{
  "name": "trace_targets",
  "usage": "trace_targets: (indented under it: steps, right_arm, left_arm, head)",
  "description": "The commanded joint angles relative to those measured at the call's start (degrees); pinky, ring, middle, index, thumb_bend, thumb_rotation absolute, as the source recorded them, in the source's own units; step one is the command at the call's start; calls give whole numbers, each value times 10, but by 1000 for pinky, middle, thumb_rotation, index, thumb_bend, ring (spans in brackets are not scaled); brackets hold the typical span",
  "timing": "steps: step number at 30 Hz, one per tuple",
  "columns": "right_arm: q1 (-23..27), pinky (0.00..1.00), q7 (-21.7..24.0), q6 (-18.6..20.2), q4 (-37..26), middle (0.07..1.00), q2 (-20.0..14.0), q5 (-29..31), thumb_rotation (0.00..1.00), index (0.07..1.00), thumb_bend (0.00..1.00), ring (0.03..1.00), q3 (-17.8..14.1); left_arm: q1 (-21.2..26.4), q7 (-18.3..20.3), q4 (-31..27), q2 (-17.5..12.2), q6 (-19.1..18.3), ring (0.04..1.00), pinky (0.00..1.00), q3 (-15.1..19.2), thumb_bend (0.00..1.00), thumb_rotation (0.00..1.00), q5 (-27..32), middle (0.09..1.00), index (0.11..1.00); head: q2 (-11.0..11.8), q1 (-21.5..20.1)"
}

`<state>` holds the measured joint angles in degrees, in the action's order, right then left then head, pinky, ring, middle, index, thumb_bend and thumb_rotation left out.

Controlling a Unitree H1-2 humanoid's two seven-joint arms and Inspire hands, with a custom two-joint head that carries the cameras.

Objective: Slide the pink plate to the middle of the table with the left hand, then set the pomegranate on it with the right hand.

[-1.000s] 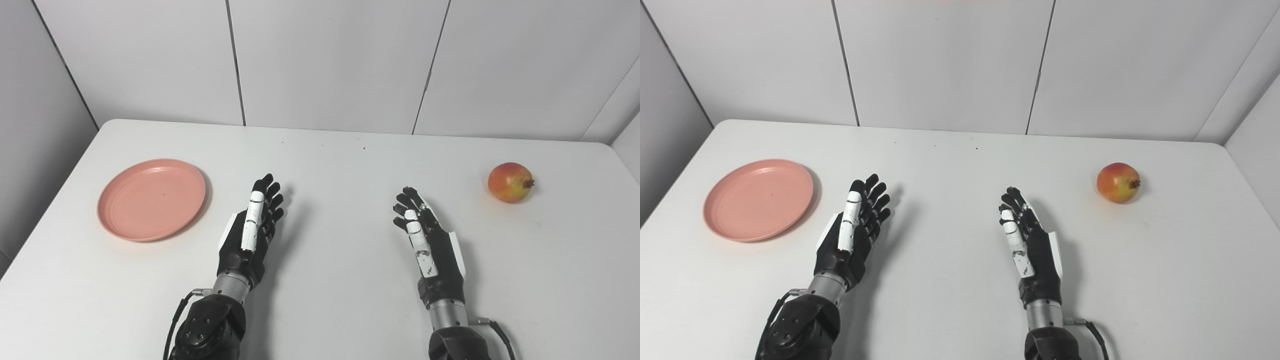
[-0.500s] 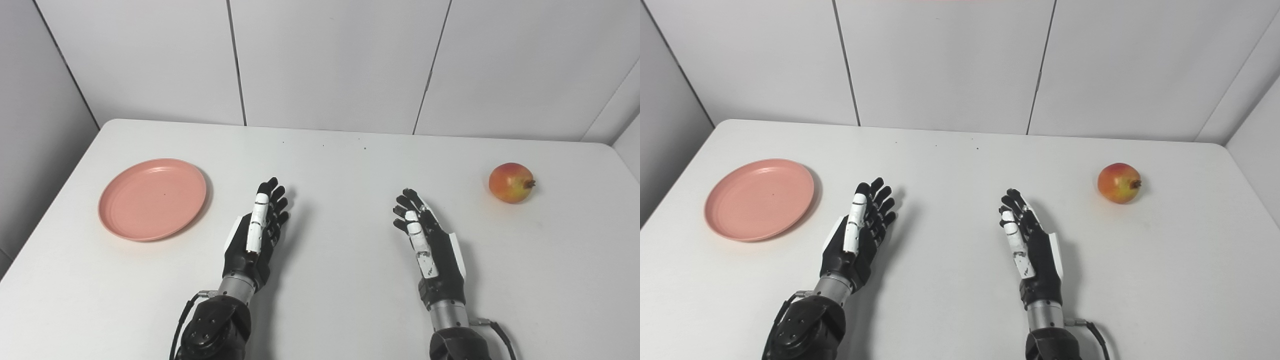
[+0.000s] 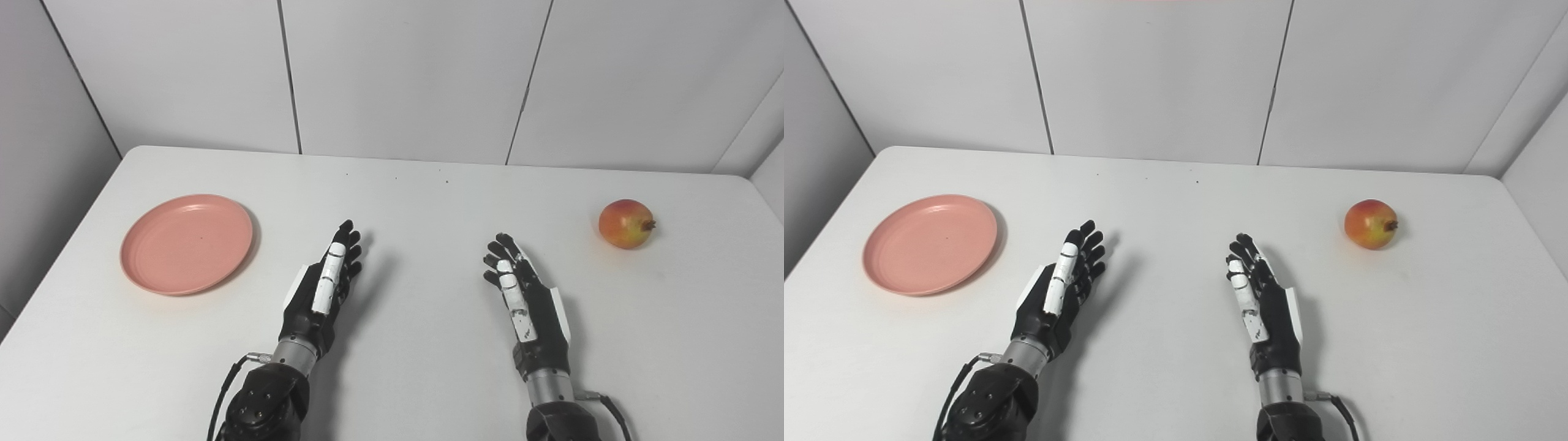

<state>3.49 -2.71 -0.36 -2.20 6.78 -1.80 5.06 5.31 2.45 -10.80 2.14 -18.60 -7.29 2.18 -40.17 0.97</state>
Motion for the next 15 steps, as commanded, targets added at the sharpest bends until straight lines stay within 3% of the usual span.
trace_targets:
  steps: [1, 5, 9, 15]
  right_arm:
    - [18, 864, 1, -35, -7, 887, 6, 4, 884, 899, 491, 872, -1]
    - [18, 896, 4, -30, -9, 913, 4, 10, 994, 930, 497, 899, -2]
    - [18, 909, 6, -21, -11, 919, 4, 17, 1000, 935, 507, 910, -3]
    - [19, 916, 9, -23, -5, 922, 0, 24, 1000, 938, 505, 911, -4]
  left_arm:
    - [19, 7, -1, -5, 33, 1000, 1000, -15, 560, 1000, -23, 1000, 1000]
    - [24, 14, 6, -24, 48, 1000, 1000, -40, 538, 1000, -62, 1000, 1000]
    - [30, 18, 14, -33, 60, 1000, 1000, -56, 549, 1000, -87, 1000, 1000]
    - [35, 25, 16, -45, 47, 1000, 1000, -68, 577, 1000, -122, 1000, 1000]
  head:
    - [0, 1]
    - [2, 1]
    - [5, 3]
    - [12, 18]
